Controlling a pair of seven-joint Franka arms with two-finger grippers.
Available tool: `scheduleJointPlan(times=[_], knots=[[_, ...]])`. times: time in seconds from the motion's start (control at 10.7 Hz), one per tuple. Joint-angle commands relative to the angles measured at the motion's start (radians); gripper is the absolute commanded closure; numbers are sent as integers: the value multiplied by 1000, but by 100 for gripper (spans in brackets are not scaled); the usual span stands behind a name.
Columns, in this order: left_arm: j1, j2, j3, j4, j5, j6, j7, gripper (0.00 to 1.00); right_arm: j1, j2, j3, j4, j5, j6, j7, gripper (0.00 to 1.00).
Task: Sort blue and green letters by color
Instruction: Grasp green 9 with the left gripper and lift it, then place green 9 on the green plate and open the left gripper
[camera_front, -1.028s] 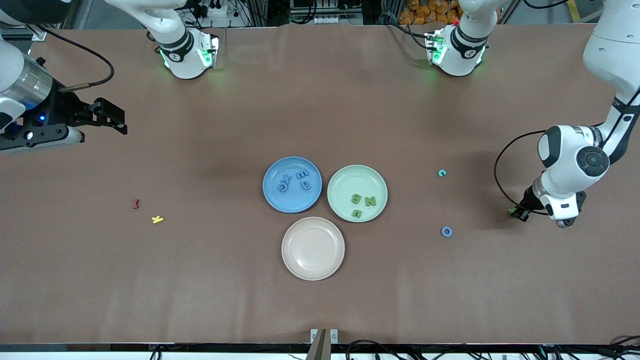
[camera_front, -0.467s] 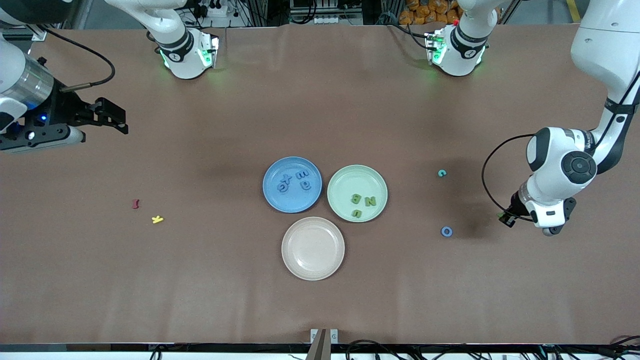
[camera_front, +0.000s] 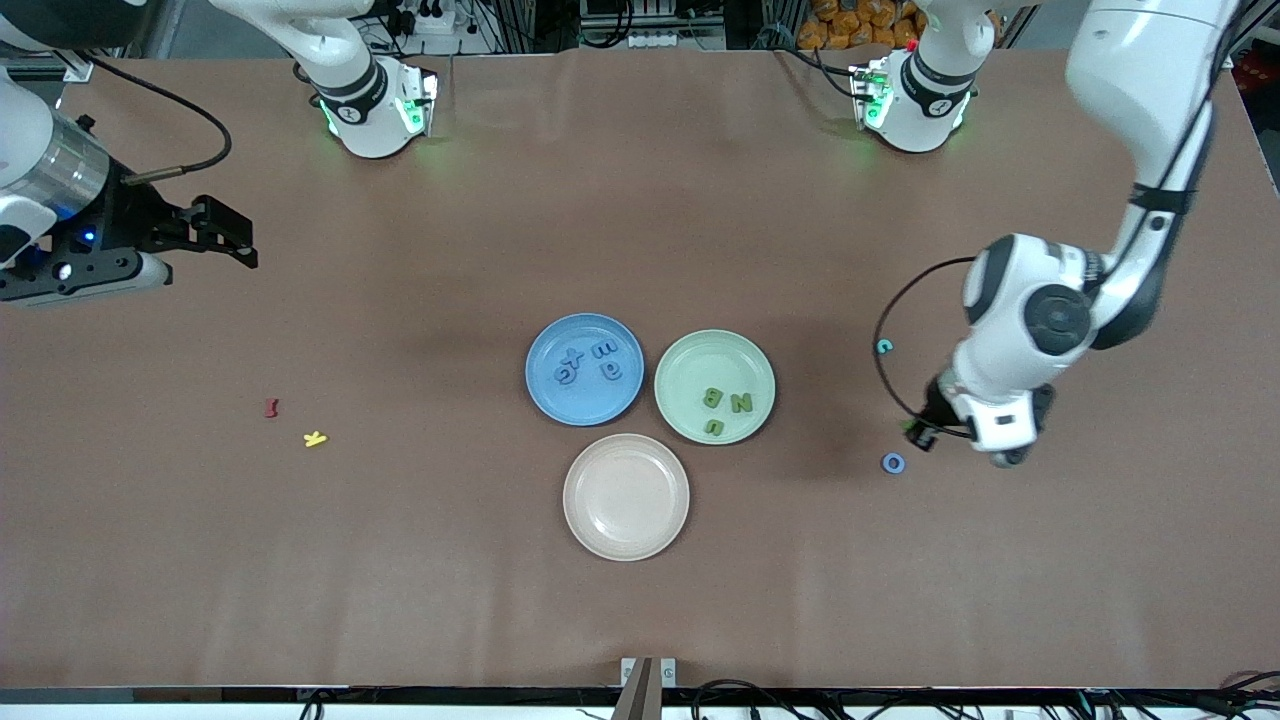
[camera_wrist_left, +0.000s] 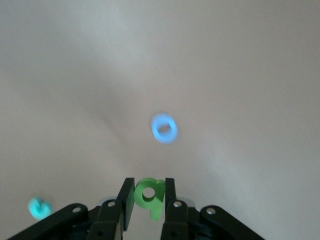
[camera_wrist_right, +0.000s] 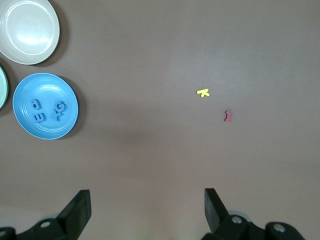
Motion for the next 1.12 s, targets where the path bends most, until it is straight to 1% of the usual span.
scheduleJointPlan(times=[0.0,0.37,0.56,0.65,0.75,0.84,1.03], knots=[[-165,69,16,89,-23,-21,-223,88,-4,-2,1,-1,17,-8,-13,0],[-328,112,20,132,-21,-21,-423,88,-4,-1,1,-2,17,-8,-14,0],[-386,129,20,146,-20,-21,-485,88,-4,1,1,-2,17,-7,-14,0],[-405,142,20,152,-20,-21,-512,86,-4,2,0,-2,17,-7,-14,0],[-411,143,30,157,-5,-21,-501,15,-4,2,0,-4,17,-7,-14,0],[-400,132,39,151,12,-26,-472,0,-4,2,0,-4,16,-8,-14,0],[-350,117,40,151,15,-72,-423,0,-4,2,0,-4,16,-8,-14,0]])
